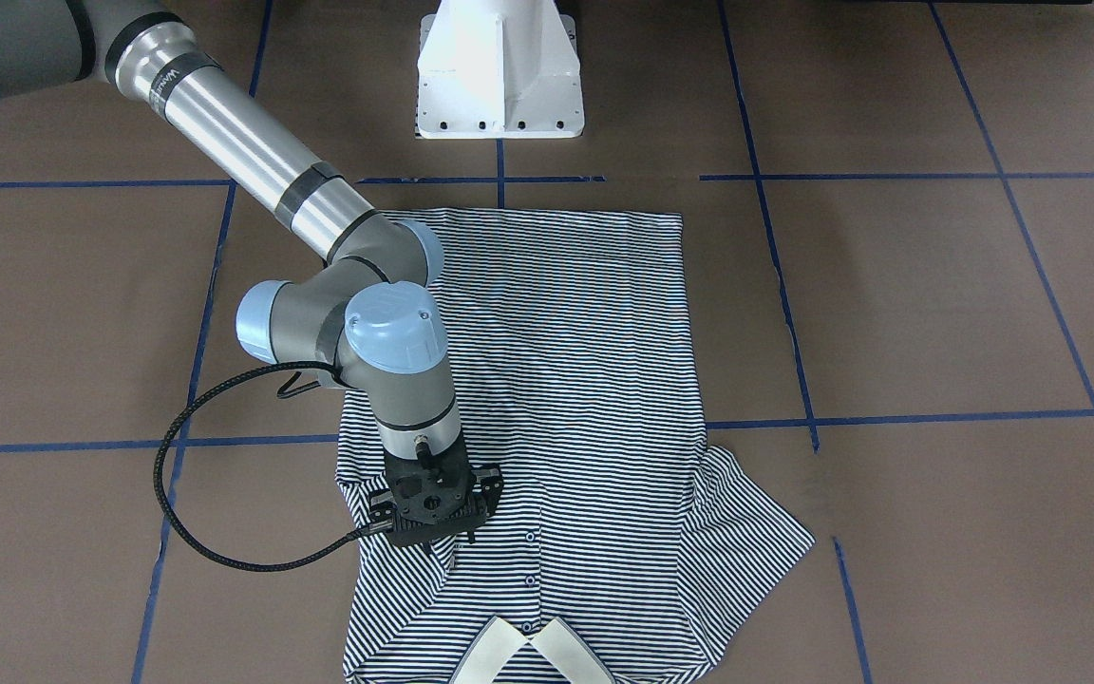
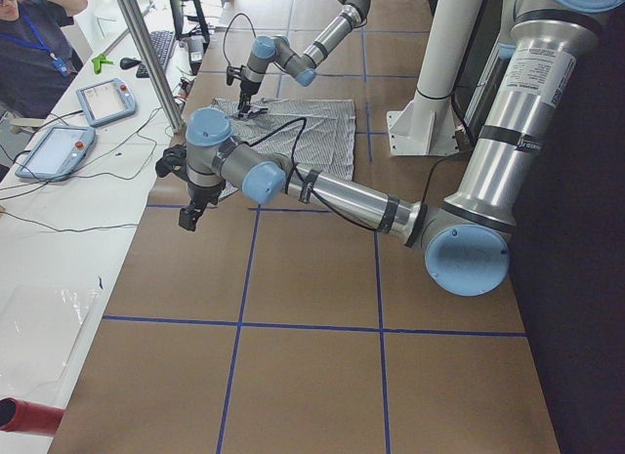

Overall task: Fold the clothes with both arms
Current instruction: 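Fold the sleeve inward over the shirt body with the right gripper, then hold the folded sleeve with the right gripper while the left arm approaches the other sleeve, then fold the sleeve nearest the left gripper inward over the shirt body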

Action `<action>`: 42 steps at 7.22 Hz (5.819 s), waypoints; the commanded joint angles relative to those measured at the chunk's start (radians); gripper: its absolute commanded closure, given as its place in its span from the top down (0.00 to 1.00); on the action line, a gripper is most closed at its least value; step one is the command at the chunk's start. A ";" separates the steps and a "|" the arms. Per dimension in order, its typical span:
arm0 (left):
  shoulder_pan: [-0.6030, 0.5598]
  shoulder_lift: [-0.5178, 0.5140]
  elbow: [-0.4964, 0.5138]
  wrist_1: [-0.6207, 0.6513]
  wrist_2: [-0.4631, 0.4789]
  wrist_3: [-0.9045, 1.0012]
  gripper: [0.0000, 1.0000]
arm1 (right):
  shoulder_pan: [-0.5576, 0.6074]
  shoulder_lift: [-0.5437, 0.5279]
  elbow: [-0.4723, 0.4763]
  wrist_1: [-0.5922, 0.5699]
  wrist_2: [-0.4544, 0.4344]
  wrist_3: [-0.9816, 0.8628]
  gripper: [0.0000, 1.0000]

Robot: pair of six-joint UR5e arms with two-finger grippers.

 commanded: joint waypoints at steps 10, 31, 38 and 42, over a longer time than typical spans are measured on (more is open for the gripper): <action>0.484 -0.344 0.468 -0.400 0.498 -0.965 1.00 | 0.078 -0.261 0.517 -0.303 0.351 0.175 1.00; 0.547 -0.483 0.387 -0.109 0.566 -1.019 0.00 | 0.075 -0.220 0.517 -0.374 0.339 0.183 1.00; 0.633 -0.709 0.786 -0.423 0.577 -1.286 0.00 | 0.073 -0.225 0.512 -0.371 0.339 0.183 1.00; 0.647 -0.709 0.794 -0.487 0.577 -1.280 0.51 | 0.075 -0.228 0.509 -0.371 0.338 0.175 1.00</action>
